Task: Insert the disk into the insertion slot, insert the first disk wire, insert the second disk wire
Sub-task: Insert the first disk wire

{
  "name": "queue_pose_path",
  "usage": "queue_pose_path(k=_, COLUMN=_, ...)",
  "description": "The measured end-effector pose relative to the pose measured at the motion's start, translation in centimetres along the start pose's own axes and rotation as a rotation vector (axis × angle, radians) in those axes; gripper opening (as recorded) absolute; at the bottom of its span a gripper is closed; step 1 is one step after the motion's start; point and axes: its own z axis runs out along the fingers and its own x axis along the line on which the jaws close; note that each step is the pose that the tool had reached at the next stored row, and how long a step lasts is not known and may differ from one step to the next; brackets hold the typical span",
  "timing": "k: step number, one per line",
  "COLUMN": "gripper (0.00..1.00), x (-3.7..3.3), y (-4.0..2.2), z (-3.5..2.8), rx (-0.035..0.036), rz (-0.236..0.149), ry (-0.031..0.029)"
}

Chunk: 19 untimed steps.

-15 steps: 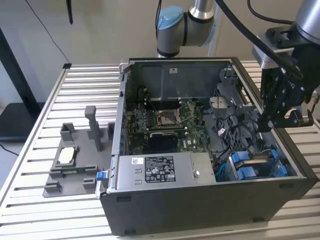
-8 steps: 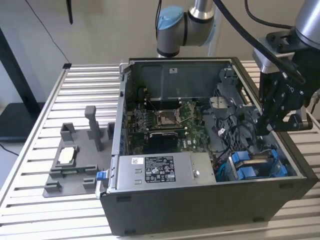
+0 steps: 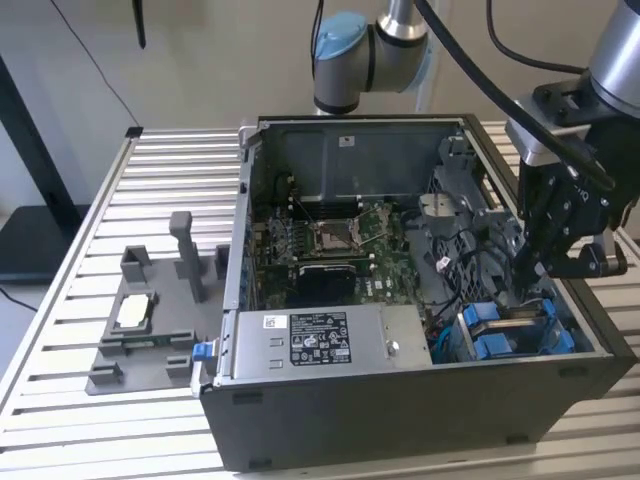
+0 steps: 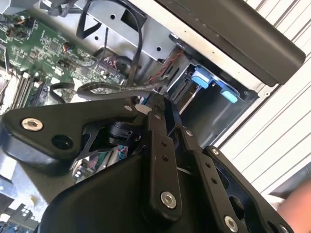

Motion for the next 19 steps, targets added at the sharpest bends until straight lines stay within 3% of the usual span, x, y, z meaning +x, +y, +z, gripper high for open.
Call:
queue_pose_path(k=4, gripper=0.19, x=0.19, y=-0.10, z=0.41, rx=-0.0002, rz=-0.002, ry=0.0065)
queue_pose_path(k=9, gripper=0.19, x=0.19, y=-0.11, z=0.45, rx=-0.0002, rz=-0.003, ry=0.0072)
queue_pose_path(k=17, gripper=0.19, x=0.23, y=-0.11, z=0.81, rx=0.0009, rz=-0.002, ry=0.0228)
queue_pose_path(k=19, gripper=0.19, x=0.24, y=-0.11, z=0.92, rx=0.0008, rz=-0.003, ry=0.0300)
